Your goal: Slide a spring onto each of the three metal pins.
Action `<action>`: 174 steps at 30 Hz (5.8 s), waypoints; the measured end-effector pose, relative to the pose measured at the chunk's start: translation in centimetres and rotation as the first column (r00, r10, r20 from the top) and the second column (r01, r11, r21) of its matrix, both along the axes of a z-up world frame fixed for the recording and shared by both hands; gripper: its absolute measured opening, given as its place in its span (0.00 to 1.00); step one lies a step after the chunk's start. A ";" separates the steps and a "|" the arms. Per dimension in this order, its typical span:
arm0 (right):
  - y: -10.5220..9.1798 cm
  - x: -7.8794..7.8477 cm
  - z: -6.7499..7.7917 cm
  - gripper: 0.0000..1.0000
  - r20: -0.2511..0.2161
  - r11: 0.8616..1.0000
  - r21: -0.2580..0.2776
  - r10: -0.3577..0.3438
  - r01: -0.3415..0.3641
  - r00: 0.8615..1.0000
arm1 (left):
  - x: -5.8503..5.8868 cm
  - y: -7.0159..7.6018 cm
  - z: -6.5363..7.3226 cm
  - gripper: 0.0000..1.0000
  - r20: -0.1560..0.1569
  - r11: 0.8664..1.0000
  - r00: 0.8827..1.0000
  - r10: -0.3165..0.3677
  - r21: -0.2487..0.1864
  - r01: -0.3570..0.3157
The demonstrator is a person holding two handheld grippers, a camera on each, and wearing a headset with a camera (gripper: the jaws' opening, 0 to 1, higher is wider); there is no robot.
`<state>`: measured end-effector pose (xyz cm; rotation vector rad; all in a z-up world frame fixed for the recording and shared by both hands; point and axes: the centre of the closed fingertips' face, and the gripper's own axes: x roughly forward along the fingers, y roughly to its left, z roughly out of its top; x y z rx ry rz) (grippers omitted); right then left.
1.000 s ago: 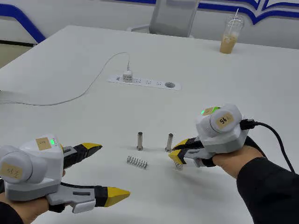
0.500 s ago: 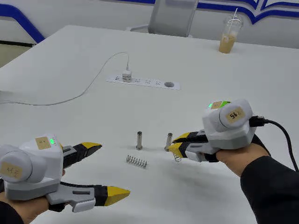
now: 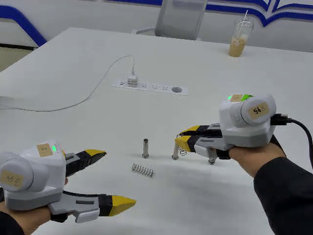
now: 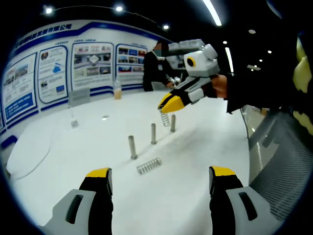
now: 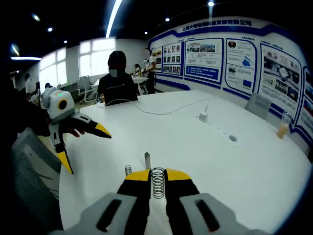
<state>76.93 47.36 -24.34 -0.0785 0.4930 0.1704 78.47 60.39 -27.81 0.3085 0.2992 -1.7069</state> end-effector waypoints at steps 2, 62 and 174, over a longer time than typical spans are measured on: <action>-0.2 0.2 0.2 0.12 0.011 1.000 -0.002 -0.004 0.004 1.000 | 0.0 0.0 0.0 0.83 0.001 1.000 1.000 0.000 0.001 0.000; -2.7 1.9 -1.3 0.12 0.164 0.977 0.177 -0.145 0.116 0.976 | 0.1 0.2 -0.8 0.82 -0.009 1.000 1.000 0.009 0.021 -0.008; 7.2 4.0 -7.1 0.17 -0.161 0.986 -0.023 0.160 -0.166 0.974 | 0.3 0.4 -0.8 0.83 -0.011 1.000 1.000 0.019 0.017 -0.019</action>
